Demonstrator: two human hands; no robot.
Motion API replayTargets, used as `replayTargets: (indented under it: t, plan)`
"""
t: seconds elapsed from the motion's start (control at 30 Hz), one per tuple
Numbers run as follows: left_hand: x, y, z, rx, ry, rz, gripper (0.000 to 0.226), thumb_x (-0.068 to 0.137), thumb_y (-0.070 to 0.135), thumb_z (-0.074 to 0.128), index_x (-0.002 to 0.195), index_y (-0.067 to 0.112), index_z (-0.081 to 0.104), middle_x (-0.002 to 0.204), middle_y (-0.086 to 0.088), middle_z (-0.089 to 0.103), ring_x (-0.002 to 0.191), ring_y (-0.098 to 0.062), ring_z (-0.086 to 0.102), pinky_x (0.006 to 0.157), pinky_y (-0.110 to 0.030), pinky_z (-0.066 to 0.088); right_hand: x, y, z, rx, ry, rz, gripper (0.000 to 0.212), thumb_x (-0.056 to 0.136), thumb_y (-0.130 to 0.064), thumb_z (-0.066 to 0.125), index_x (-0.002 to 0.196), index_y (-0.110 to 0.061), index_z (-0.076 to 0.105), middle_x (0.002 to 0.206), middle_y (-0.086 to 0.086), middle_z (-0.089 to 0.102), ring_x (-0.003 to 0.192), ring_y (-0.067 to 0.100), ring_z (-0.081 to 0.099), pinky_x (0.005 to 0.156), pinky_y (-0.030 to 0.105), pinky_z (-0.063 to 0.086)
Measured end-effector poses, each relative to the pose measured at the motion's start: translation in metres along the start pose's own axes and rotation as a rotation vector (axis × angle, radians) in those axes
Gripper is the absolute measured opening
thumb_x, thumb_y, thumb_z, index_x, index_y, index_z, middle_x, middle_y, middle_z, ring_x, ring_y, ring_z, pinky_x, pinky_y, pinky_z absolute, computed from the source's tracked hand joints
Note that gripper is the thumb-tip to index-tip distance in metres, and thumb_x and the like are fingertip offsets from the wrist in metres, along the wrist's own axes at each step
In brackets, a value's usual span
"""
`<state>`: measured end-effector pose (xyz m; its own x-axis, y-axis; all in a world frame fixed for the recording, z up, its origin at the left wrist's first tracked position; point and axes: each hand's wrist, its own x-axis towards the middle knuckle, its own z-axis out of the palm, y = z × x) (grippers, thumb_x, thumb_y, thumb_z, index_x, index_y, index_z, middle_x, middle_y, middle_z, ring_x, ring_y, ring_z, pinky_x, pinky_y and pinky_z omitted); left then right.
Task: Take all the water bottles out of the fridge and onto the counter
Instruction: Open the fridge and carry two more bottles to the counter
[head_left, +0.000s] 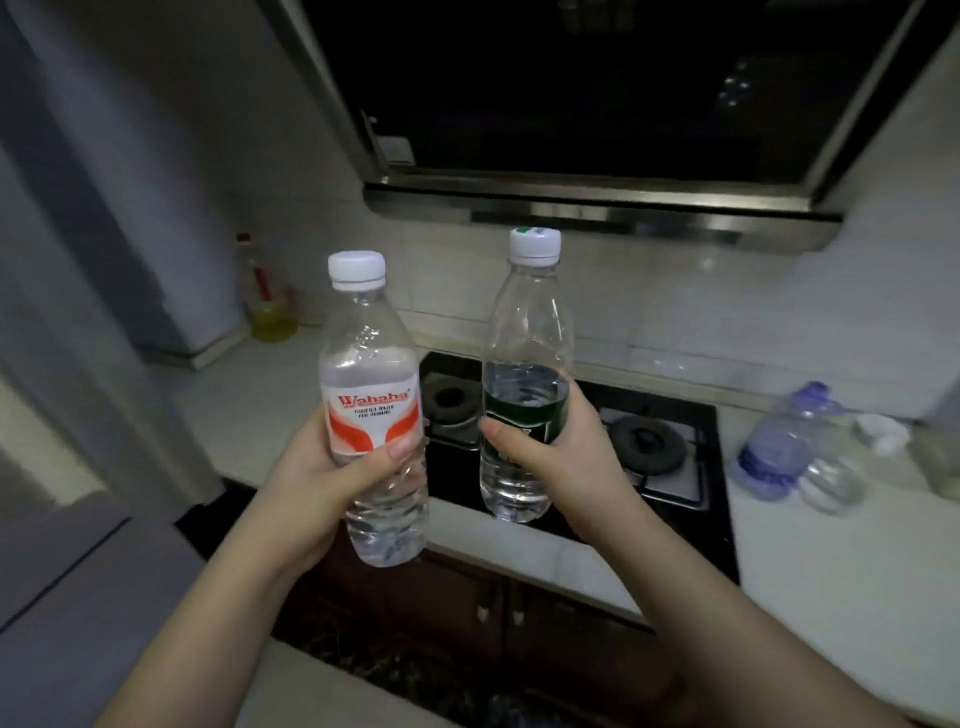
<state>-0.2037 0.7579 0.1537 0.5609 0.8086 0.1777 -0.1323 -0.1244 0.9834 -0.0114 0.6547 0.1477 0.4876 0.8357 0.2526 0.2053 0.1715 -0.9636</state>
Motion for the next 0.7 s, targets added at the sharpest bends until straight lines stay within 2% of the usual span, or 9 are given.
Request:
replayTargets:
  t: [0.07, 0.17, 0.27, 0.33, 0.47, 0.6, 0.7]
  plan:
    - [0.019, -0.012, 0.031, -0.02, -0.069, -0.009, 0.098, 0.04, 0.056, 0.093, 0.117, 0.006, 0.06, 0.104, -0.013, 0.074, 0.096, -0.027, 0.071, 0.079, -0.032, 0.059, -0.003, 0.009, -0.027, -0.013, 0.09, 0.012, 0.059, 0.065, -0.037, 0.081, 0.117, -0.032, 0.056, 0.106, -0.012, 0.07, 0.1, 0.004, 0.066, 0.088, 0.032, 0.053]
    - [0.044, -0.03, 0.073, -0.024, -0.172, 0.002, 0.101, 0.041, 0.059, 0.092, 0.118, 0.003, 0.059, 0.102, -0.01, 0.075, 0.095, -0.024, 0.072, 0.079, -0.028, 0.058, -0.009, 0.021, -0.068, -0.032, 0.209, 0.029, 0.054, 0.069, -0.026, 0.083, 0.116, -0.031, 0.056, 0.104, -0.012, 0.071, 0.099, 0.005, 0.067, 0.086, 0.026, 0.052]
    - [0.065, -0.047, 0.116, -0.007, -0.324, -0.022, 0.093, 0.048, 0.057, 0.09, 0.121, 0.009, 0.059, 0.109, -0.011, 0.073, 0.101, -0.028, 0.071, 0.083, -0.034, 0.057, -0.017, 0.025, -0.109, -0.058, 0.287, 0.061, 0.055, 0.072, -0.023, 0.083, 0.119, -0.03, 0.056, 0.106, -0.012, 0.071, 0.1, 0.005, 0.066, 0.086, 0.023, 0.052]
    - [0.076, -0.058, 0.15, -0.01, -0.42, -0.034, 0.083, 0.052, 0.046, 0.088, 0.122, 0.011, 0.059, 0.108, -0.01, 0.073, 0.1, -0.026, 0.071, 0.08, -0.031, 0.058, -0.025, 0.029, -0.136, -0.08, 0.373, 0.088, 0.055, 0.071, -0.023, 0.083, 0.118, -0.029, 0.056, 0.106, -0.011, 0.071, 0.1, 0.005, 0.067, 0.086, 0.023, 0.052]
    - [0.086, -0.074, 0.216, -0.022, -0.584, -0.051, 0.068, 0.057, 0.032, 0.084, 0.118, 0.02, 0.058, 0.105, 0.0, 0.075, 0.096, -0.016, 0.072, 0.074, -0.019, 0.055, -0.044, 0.038, -0.18, -0.1, 0.529, 0.125, 0.06, 0.07, -0.024, 0.084, 0.123, -0.022, 0.055, 0.108, -0.006, 0.072, 0.102, 0.01, 0.067, 0.095, 0.038, 0.052]
    - [0.083, -0.082, 0.277, -0.06, -0.747, -0.069, 0.055, 0.065, 0.014, 0.079, 0.116, 0.02, 0.058, 0.104, 0.002, 0.075, 0.096, -0.014, 0.072, 0.074, -0.019, 0.054, -0.069, 0.047, -0.215, -0.09, 0.643, 0.147, 0.053, 0.071, -0.018, 0.082, 0.118, -0.02, 0.058, 0.106, -0.003, 0.072, 0.101, 0.014, 0.068, 0.092, 0.042, 0.054]
    - [0.075, -0.088, 0.318, -0.108, -0.826, -0.096, 0.06, 0.063, 0.014, 0.082, 0.118, 0.015, 0.057, 0.104, 0.0, 0.075, 0.095, -0.014, 0.072, 0.075, -0.021, 0.055, -0.088, 0.052, -0.242, -0.063, 0.713, 0.154, 0.052, 0.071, -0.015, 0.081, 0.118, -0.019, 0.058, 0.106, -0.002, 0.072, 0.101, 0.017, 0.069, 0.091, 0.047, 0.055]
